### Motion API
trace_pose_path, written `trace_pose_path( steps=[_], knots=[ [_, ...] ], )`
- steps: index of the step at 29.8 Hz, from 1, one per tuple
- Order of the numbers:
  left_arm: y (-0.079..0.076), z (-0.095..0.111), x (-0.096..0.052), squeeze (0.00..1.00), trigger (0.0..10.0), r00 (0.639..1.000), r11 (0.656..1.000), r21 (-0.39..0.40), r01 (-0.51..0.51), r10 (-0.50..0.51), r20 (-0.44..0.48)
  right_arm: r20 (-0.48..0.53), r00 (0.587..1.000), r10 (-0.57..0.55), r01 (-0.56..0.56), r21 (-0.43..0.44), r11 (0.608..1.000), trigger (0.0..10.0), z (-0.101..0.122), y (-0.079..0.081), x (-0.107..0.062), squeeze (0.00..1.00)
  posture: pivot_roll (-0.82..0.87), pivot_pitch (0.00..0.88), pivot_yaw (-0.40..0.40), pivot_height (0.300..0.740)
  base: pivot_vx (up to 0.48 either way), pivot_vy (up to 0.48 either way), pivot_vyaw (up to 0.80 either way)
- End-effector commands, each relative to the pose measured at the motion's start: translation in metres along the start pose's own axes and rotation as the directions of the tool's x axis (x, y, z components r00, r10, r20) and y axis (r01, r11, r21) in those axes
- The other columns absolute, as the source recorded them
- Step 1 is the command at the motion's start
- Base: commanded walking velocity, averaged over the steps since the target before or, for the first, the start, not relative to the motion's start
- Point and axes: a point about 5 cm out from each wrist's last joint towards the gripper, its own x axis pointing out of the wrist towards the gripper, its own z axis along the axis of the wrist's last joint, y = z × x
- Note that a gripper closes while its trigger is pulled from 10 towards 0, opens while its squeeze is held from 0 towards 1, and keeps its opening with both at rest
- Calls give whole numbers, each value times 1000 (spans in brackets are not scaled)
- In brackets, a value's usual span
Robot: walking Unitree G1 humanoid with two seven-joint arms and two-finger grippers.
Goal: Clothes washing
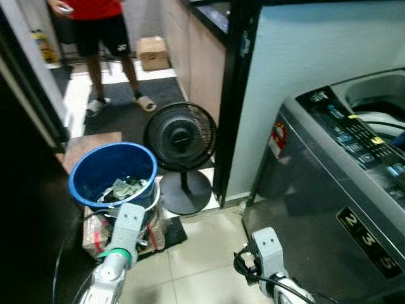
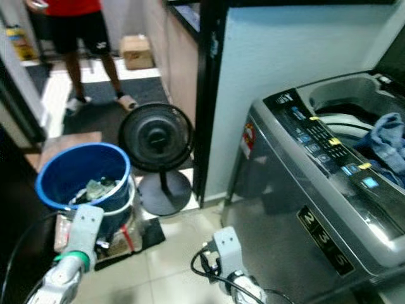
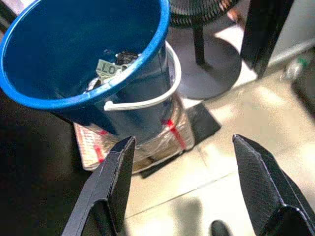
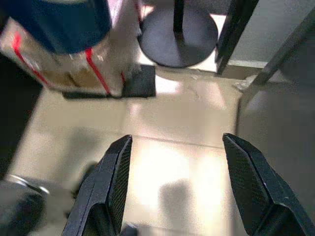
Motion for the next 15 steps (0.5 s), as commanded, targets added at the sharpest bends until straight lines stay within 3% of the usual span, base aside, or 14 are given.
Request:
trace_pose_path(
  steps=[1,15],
  knots=[
    [2,-11,-2,0,10000,1000,1000,14,-4,5,-27,14,1000,7,-7,-17,1000,10000,1,3,1,0,96,25,1,740,0,0,756],
    [2,-16,2,0,10000,1000,1000,-9,-17,17,-10,73,997,-8,15,-84,996,10000,13,3,8,0,90,23,-6,740,0,0,744]
  ],
)
